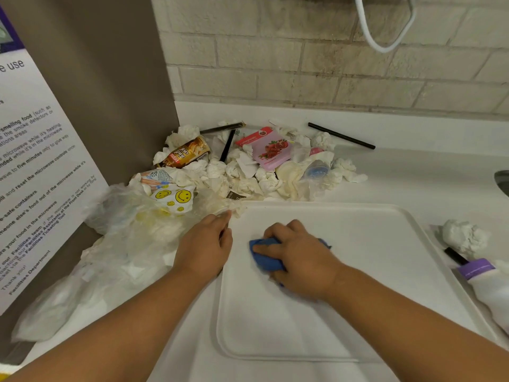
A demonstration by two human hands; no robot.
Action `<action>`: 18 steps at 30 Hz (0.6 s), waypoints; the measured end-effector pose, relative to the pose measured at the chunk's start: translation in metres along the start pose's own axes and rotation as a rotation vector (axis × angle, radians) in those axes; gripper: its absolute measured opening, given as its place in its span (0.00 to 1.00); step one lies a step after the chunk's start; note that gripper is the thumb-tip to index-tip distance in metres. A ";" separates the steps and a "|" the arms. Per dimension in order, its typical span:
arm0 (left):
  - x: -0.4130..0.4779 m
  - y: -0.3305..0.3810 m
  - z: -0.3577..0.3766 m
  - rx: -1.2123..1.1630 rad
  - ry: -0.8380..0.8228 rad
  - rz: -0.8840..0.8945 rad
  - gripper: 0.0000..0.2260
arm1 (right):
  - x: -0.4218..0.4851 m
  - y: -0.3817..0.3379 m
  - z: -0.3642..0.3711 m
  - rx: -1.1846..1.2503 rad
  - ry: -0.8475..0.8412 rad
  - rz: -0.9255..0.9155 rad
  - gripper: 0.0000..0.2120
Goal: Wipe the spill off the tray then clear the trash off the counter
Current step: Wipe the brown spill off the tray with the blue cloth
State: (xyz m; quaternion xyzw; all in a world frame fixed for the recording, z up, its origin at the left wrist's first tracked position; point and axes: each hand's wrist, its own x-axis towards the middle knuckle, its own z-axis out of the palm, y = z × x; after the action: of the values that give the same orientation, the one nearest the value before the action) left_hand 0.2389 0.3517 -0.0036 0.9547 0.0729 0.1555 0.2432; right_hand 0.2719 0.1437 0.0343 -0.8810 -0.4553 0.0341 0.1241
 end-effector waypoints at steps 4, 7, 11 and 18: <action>0.000 0.000 -0.001 0.002 -0.004 0.010 0.19 | -0.012 0.005 -0.009 0.157 -0.187 -0.179 0.21; -0.001 0.001 -0.001 0.007 0.001 0.013 0.19 | -0.007 0.028 -0.019 0.195 -0.141 -0.020 0.19; 0.000 0.001 -0.001 0.015 0.001 0.012 0.19 | 0.009 0.016 -0.006 0.017 -0.013 0.103 0.22; 0.000 0.000 -0.001 0.023 0.002 0.012 0.19 | -0.027 -0.020 -0.004 0.118 -0.204 -0.365 0.21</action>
State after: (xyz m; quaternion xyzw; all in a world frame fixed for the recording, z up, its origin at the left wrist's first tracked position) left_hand 0.2387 0.3519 -0.0030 0.9577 0.0692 0.1572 0.2310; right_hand 0.2404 0.1323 0.0415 -0.7671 -0.6147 0.1266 0.1330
